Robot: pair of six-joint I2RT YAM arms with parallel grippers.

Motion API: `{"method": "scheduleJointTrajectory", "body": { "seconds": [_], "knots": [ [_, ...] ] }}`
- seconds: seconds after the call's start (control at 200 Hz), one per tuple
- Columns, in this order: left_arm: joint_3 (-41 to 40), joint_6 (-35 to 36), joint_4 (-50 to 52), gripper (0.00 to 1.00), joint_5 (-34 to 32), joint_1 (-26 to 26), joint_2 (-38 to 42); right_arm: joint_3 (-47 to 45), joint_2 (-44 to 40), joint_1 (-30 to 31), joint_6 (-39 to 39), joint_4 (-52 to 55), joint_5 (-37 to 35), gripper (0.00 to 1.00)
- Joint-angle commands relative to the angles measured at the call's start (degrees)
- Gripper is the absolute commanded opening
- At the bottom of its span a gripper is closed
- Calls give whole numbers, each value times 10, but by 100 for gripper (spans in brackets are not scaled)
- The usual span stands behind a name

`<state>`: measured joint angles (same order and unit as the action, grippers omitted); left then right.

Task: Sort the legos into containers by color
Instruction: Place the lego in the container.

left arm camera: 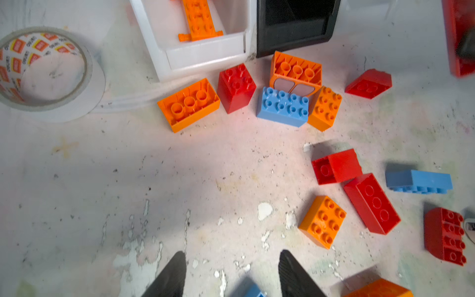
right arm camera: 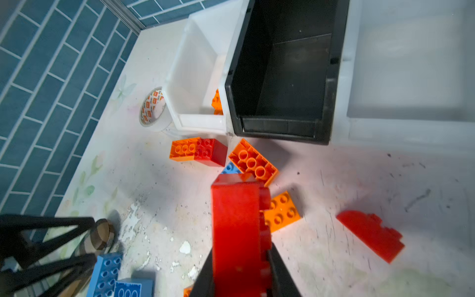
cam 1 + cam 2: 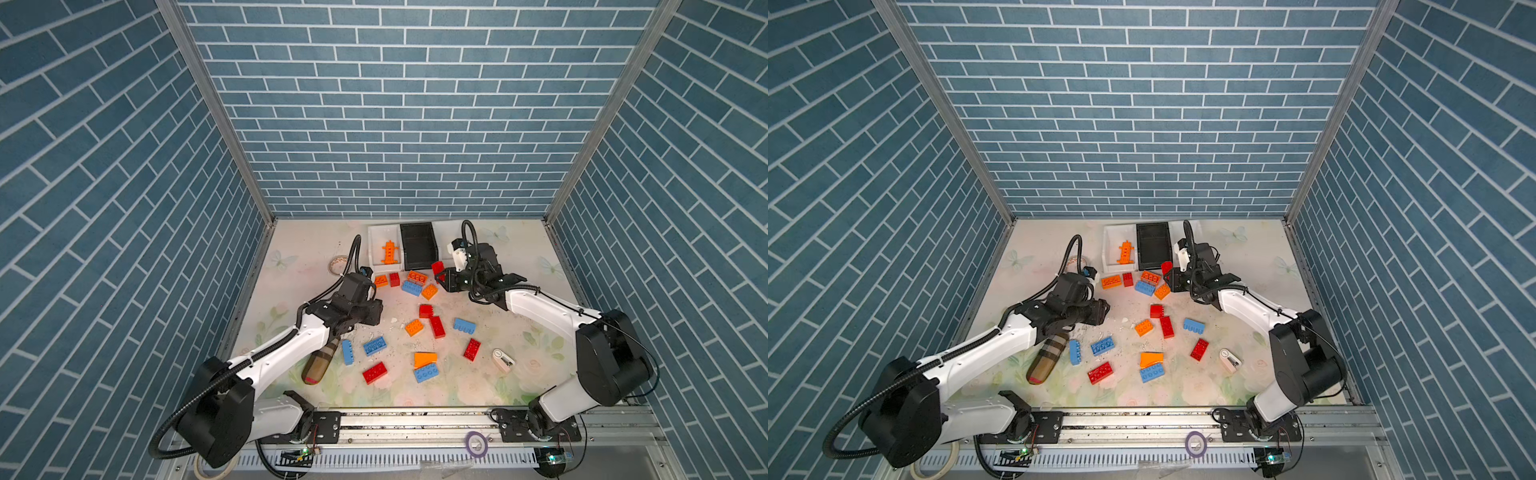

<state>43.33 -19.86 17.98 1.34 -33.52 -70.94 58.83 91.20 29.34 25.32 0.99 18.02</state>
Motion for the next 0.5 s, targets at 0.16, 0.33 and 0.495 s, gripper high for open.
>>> {"method": "scheduleJointTrajectory", "body": {
  "seconds": [0.16,0.33,0.495],
  "knots": [
    [-20,-42,104,60,-25,-44,26,131,132,-27,67,-4,69,4],
    [-7,-54,122,61,-37,-90,2,185,189,-31,106,-28,77,8],
    [0,-54,140,61,-48,-114,-39,251,244,-34,119,-9,73,12]
  ]
}}
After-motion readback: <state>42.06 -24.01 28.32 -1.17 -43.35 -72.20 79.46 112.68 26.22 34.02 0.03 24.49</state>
